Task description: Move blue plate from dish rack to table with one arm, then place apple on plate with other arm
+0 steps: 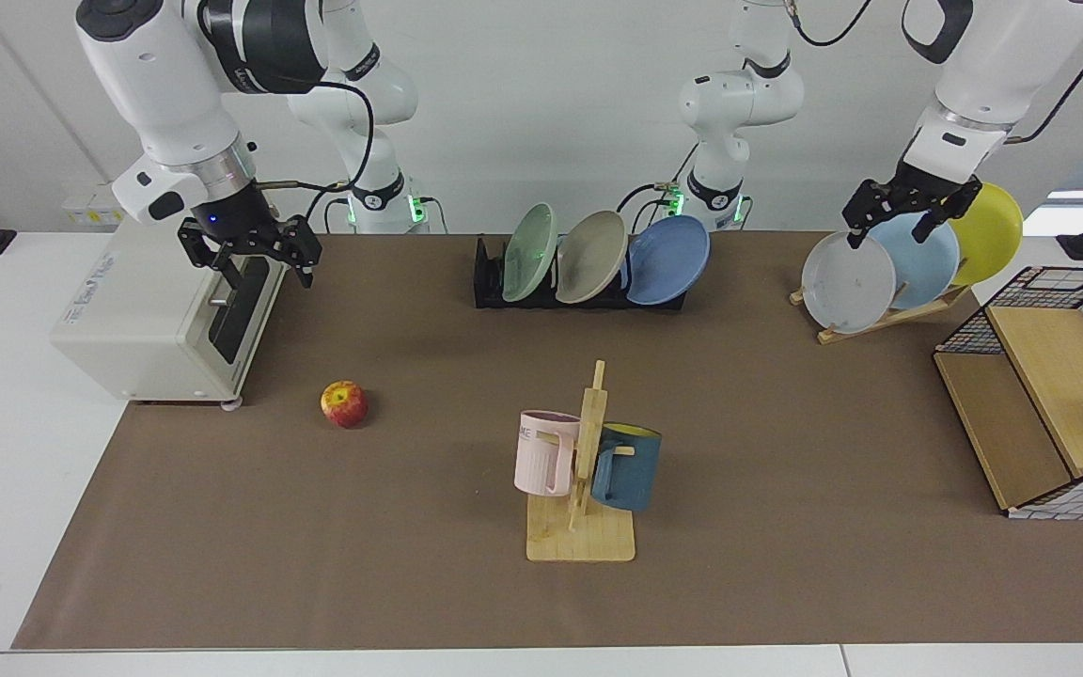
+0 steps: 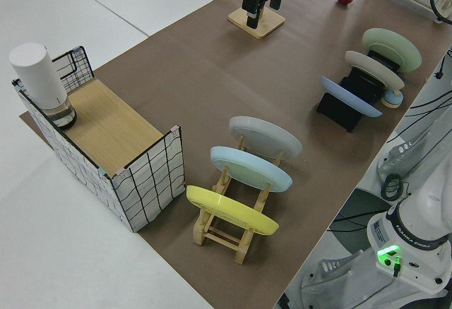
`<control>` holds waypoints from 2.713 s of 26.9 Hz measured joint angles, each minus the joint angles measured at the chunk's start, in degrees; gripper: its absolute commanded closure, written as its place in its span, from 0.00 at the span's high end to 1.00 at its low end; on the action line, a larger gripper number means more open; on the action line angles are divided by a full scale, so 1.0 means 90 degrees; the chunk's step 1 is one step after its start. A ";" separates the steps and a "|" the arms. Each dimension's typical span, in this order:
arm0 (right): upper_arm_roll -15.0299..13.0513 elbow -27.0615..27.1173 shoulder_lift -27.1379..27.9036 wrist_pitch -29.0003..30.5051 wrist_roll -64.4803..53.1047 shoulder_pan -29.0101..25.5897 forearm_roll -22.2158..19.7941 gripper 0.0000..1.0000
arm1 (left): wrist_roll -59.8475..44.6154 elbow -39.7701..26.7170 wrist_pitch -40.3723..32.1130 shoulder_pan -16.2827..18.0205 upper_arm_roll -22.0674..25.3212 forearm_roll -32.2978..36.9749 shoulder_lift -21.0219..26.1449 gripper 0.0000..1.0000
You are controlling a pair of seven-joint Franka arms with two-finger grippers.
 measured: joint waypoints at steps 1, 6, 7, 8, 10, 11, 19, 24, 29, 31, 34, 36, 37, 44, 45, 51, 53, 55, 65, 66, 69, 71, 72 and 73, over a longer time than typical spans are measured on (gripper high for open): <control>0.0000 0.0000 0.0000 0.0000 0.0000 0.0000 0.0000 1.00 | -0.0001 0.0000 -0.0004 -0.0001 -0.0002 0.0000 0.0000 1.00; 0.0000 0.0000 0.0000 0.0000 0.0000 0.0000 0.0000 1.00 | -0.0003 0.0000 -0.0006 -0.0003 -0.0004 0.0000 0.0000 1.00; 0.0000 0.0000 0.0000 0.0000 0.0000 0.0000 0.0000 1.00 | -0.0003 0.0000 -0.0006 -0.0003 -0.0004 0.0000 0.0000 1.00; 0.0000 0.0000 0.0000 0.0000 0.0000 0.0000 0.0000 1.00 | -0.0003 0.0000 -0.0006 -0.0004 -0.0005 0.0000 0.0000 1.00; 0.0000 0.0000 0.0000 0.0000 0.0000 0.0000 0.0000 1.00 | -0.0003 0.0000 -0.0006 -0.0004 -0.0010 0.0000 0.0000 1.00; 0.0000 0.0000 0.0000 0.0000 0.0000 0.0000 0.0000 1.00 | -0.0003 0.0000 -0.0006 -0.0005 -0.0017 0.0000 0.0000 1.00; 0.0000 0.0000 0.0000 0.0000 0.0000 0.0000 0.0000 1.00 | -0.0003 0.0001 0.0003 -0.0015 -0.0176 -0.0014 -0.0007 1.00; 0.0000 0.0000 0.0000 0.0000 0.0000 0.0000 0.0000 1.00 | -0.0009 0.0016 0.0022 -0.0015 -0.0194 -0.0017 -0.0019 1.00; 0.0000 0.0000 0.0000 0.0000 0.0000 0.0000 0.0000 1.00 | -0.0013 0.0035 0.0016 -0.0014 -0.0181 -0.0016 -0.0033 1.00; 0.0000 0.0000 0.0000 0.0000 0.0000 0.0000 0.0000 1.00 | -0.0013 0.0038 0.0009 -0.0014 -0.0175 -0.0015 -0.0040 1.00; 0.0000 0.0000 0.0000 0.0000 0.0000 0.0000 0.0000 1.00 | -0.0022 0.0041 -0.0024 -0.0003 -0.0159 -0.0013 -0.0057 1.00; 0.0000 0.0000 0.0000 0.0000 0.0000 0.0000 0.0000 1.00 | -0.0112 0.0049 -0.0084 0.0002 -0.0142 -0.0013 -0.0074 1.00; 0.0000 0.0000 0.0000 0.0000 0.0000 0.0000 0.0000 1.00 | -0.0234 0.0051 -0.0118 -0.0001 -0.0146 -0.0013 -0.0089 1.00; 0.0000 0.0000 0.0000 0.0000 0.0000 0.0000 0.0000 1.00 | -0.0836 -0.0201 -0.0014 -0.0099 -0.0621 0.0340 -0.0298 1.00; 0.0000 0.0000 0.0000 0.0000 0.0000 0.0000 0.0000 1.00 | -0.0903 -0.0339 0.0104 -0.0111 -0.0721 0.0371 -0.0357 1.00; 0.0002 0.0000 0.0000 0.0000 0.0000 0.0000 0.0000 1.00 | -0.1641 -0.1680 0.1012 -0.0175 -0.1378 0.0617 -0.0811 1.00; 0.0012 0.0000 0.0000 -0.0006 0.0000 0.0003 0.0000 1.00 | -0.1935 -0.2140 0.1279 -0.0183 -0.1623 0.0688 -0.0936 1.00; 0.0031 0.0000 -0.0001 -0.0057 0.0000 0.0010 0.0000 1.00 | -0.2139 -0.2501 0.1423 -0.0195 -0.1803 0.0720 -0.1056 1.00; 0.0088 -0.0876 -0.0100 0.0806 0.0002 0.0011 0.0002 1.00 | -0.2277 -0.3650 0.1471 -0.0689 -0.1949 0.0733 -0.1820 1.00; 0.0089 -0.1037 -0.0096 0.0987 0.0003 0.0011 0.0002 1.00 | -0.2340 -0.3751 0.1474 -0.0756 -0.1986 0.0734 -0.1870 1.00; 0.0097 -0.1499 -0.0028 0.1383 0.0004 0.0011 0.0002 1.00 | -0.2519 -0.4049 0.1484 -0.0918 -0.2113 0.0736 -0.2007 1.00; 0.0101 -0.1686 0.0059 0.1566 0.0004 0.0024 0.0002 1.00 | -0.2557 -0.4189 0.1485 -0.0998 -0.2153 0.0737 -0.2077 1.00; 0.0101 -0.1758 0.0112 0.1657 0.0004 0.0039 0.0002 1.00 | -0.2562 -0.4249 0.1485 -0.1036 -0.2159 0.0737 -0.2111 1.00; 0.0101 -0.1814 0.0163 0.1747 0.0005 0.0056 0.0002 1.00 | -0.2562 -0.4299 0.1485 -0.1057 -0.2164 0.0737 -0.2145 1.00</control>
